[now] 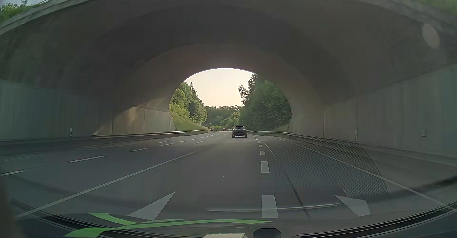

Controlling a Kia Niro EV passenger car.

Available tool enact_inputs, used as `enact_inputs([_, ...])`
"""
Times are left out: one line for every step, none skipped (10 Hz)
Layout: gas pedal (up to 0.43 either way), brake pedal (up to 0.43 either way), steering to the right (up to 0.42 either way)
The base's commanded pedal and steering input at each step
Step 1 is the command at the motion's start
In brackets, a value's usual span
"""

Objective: Follow the waypoints while adhering to traffic rules and regulations

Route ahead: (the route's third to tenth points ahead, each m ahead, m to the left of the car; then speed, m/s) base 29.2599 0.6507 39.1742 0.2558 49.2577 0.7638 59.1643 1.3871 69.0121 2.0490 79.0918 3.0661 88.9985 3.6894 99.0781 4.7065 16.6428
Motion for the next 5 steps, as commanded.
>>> enact_inputs([0.331,0.0,-0.001])
enact_inputs([0.331,0.0,-0.001])
enact_inputs([0.331,0.0,-0.001])
enact_inputs([0.331,0.0,-0.001])
enact_inputs([0.331,0.0,-0.001])
